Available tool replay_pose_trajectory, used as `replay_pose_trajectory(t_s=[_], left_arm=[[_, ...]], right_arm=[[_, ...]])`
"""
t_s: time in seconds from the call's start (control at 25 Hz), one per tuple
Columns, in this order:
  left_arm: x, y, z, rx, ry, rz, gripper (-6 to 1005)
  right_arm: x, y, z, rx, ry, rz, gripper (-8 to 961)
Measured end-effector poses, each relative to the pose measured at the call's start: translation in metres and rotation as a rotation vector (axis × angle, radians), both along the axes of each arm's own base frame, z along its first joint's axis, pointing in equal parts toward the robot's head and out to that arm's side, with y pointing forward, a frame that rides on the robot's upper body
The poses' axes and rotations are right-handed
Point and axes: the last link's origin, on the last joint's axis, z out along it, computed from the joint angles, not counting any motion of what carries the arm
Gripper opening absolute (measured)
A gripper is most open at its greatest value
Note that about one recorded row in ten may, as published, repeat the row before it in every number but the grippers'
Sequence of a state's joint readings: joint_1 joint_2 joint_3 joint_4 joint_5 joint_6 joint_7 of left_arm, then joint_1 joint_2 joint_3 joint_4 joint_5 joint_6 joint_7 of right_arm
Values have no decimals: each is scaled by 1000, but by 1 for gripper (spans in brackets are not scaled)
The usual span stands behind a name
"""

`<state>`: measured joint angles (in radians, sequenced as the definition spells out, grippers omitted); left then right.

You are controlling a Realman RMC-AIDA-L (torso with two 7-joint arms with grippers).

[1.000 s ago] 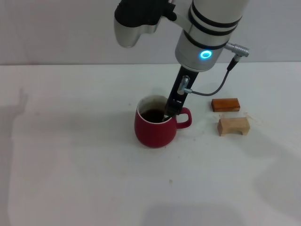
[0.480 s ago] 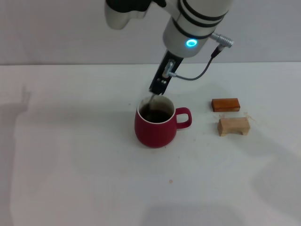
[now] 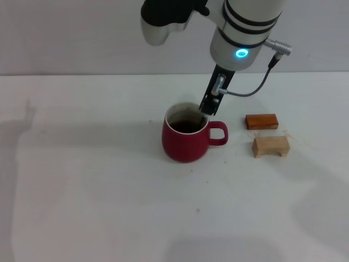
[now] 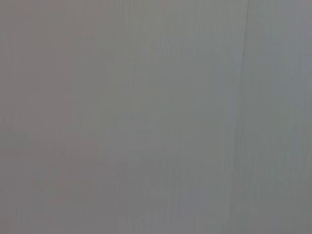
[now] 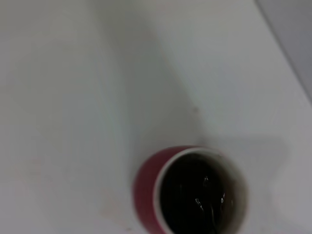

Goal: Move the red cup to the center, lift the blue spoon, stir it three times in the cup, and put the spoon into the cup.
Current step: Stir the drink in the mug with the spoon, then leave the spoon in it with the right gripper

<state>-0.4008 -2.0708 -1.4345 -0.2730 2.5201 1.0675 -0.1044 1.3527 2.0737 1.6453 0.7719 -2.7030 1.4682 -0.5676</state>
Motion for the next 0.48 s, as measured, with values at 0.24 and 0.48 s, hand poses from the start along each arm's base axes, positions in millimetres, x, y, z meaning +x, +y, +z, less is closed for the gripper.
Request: replay_pose_trajectory(t_s=[0.24, 0.48], left_arm=[[0, 0, 0, 0, 0, 0, 842], [0, 0, 0, -1, 1, 0, 842]], right_arm=[[-8, -10, -6, -66, 49, -11, 136], [-16, -5, -10, -45, 91, 26, 142]])
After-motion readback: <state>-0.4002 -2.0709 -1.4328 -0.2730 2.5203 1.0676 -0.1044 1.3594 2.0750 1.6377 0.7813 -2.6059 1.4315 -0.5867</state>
